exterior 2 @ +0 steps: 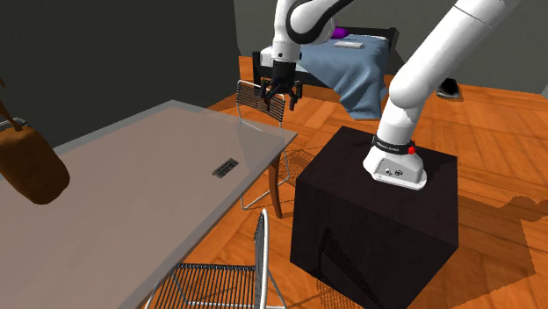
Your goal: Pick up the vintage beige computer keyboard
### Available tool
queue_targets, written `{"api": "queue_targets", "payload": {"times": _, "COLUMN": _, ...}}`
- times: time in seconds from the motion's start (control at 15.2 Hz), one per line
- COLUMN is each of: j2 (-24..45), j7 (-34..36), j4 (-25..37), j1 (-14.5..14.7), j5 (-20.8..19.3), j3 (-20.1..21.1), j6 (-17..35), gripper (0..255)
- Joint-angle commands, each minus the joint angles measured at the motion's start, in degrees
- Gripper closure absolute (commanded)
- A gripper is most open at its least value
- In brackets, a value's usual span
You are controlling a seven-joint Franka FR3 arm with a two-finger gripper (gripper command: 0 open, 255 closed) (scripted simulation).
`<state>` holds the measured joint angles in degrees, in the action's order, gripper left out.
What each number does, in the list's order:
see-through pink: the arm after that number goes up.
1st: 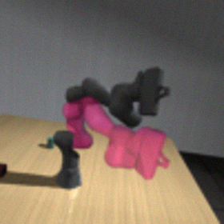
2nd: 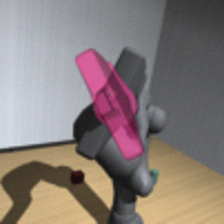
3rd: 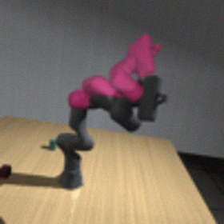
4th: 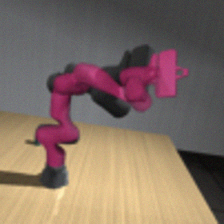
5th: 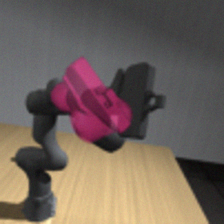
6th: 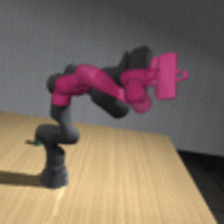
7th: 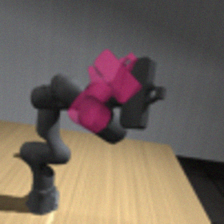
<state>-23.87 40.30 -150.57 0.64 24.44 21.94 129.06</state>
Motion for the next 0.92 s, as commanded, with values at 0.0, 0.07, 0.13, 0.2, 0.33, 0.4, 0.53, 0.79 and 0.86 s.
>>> {"api": "queue_targets", "payload": {"times": 0.0, "j2": 4.4, "j7": 5.4, "j4": 1.3, "j1": -0.6, "j5": 0.3, "j3": 2.7, "j6": 4.1, "gripper": 0}}
{"api": "queue_targets", "payload": {"times": 0.07, "j2": 6.8, "j7": 8.0, "j4": 2.0, "j1": -1.0, "j5": 0.1, "j3": 4.0, "j6": 6.2, "gripper": 0}}
{"api": "queue_targets", "payload": {"times": 0.13, "j2": 9.4, "j7": 10.7, "j4": 2.8, "j1": -1.4, "j5": -0.3, "j3": 5.2, "j6": 8.2, "gripper": 0}}
{"api": "queue_targets", "payload": {"times": 0.2, "j2": 12.0, "j7": 13.6, "j4": 3.7, "j1": -1.9, "j5": -1.1, "j3": 6.4, "j6": 10.3, "gripper": 0}}
{"api": "queue_targets", "payload": {"times": 0.33, "j2": 17.4, "j7": 19.9, "j4": 5.8, "j1": -2.9, "j5": -3.6, "j3": 8.4, "j6": 14.2, "gripper": 0}}
{"api": "queue_targets", "payload": {"times": 0.4, "j2": 20.2, "j7": 23.3, "j4": 6.9, "j1": -3.3, "j5": -5.3, "j3": 9.3, "j6": 16.1, "gripper": 0}}
{"api": "queue_targets", "payload": {"times": 0.53, "j2": 26.0, "j7": 30.7, "j4": 9.4, "j1": -3.6, "j5": -9.9, "j3": 10.0, "j6": 19.4, "gripper": 0}}
{"api": "queue_targets", "payload": {"times": 0.79, "j2": 37.0, "j7": 45.8, "j4": 15.4, "j1": -0.6, "j5": -20.0, "j3": 7.1, "j6": 24.3, "gripper": 0}}
{"api": "queue_targets", "payload": {"times": 0.86, "j2": 39.5, "j7": 49.1, "j4": 17.1, "j1": 0.9, "j5": -22.0, "j3": 5.6, "j6": 25.1, "gripper": 0}}
